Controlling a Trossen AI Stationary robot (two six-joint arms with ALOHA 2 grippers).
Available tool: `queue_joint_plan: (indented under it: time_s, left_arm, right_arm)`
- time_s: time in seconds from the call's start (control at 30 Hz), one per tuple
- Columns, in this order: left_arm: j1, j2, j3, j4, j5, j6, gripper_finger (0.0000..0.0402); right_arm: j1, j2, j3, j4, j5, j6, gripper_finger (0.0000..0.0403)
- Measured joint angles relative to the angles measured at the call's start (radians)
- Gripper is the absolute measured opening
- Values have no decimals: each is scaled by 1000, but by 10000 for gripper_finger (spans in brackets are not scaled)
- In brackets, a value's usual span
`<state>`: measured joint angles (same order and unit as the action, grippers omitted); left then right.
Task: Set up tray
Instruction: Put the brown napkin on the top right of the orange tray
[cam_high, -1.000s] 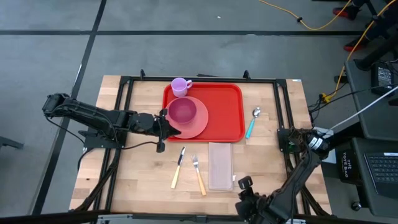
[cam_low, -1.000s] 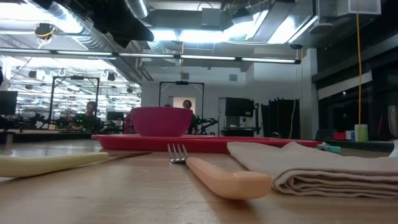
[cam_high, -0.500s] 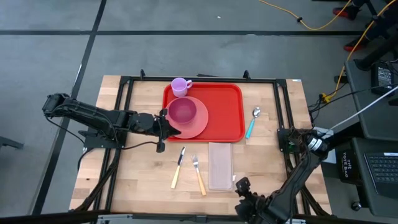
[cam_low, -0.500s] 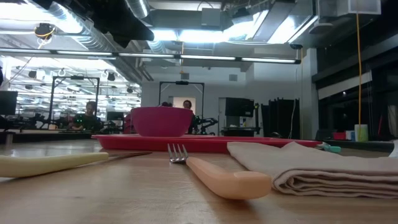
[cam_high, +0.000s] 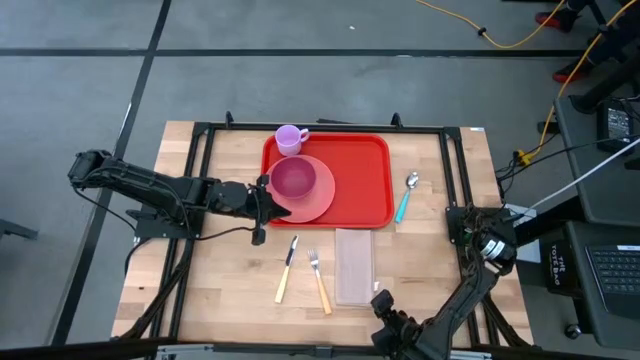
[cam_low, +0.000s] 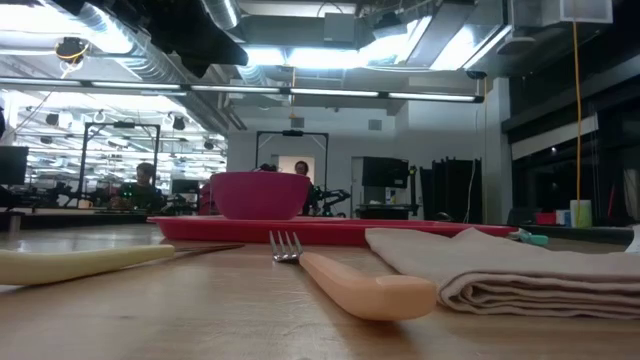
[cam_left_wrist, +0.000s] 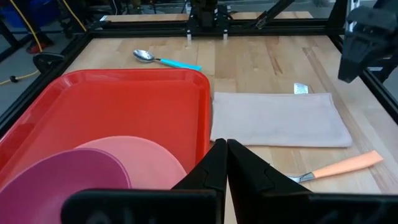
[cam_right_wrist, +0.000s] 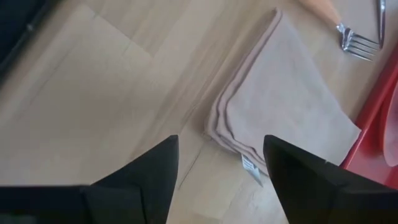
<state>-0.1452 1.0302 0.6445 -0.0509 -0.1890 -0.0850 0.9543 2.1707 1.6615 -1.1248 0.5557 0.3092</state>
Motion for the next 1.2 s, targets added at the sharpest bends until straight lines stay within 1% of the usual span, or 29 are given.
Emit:
queue_joint_plan:
  time_s: [0.13, 0.3, 0.4, 0.8, 1.0, 1.1, 1.2]
  left_arm:
    - [0, 0, 0, 0, 0, -3, 7]
    - [0, 0, 0, 0, 0, -7, 7]
    - [0, 0, 0, 0, 0, -7, 4]
    - [0, 0, 0, 0, 0, -7, 5]
    - [0, 0, 0, 0, 0, -12, 7]
    - [0, 0, 0, 0, 0, -30, 8]
    - [0, 0, 0, -1, 0, -33, 6]
  right_arm:
    - [-8, 20, 0, 0, 2, 2, 237]
    - [-20, 21, 0, 0, 25, 52, 237]
    - [-23, 21, 0, 0, 40, 51, 237]
    - [-25, 21, 0, 32, 25, 22, 237]
    - [-24, 20, -85, 109, 20, 8, 237]
    - [-21, 20, -107, 118, 51, -2, 237]
    - [-21, 20, -125, 120, 53, -4, 237]
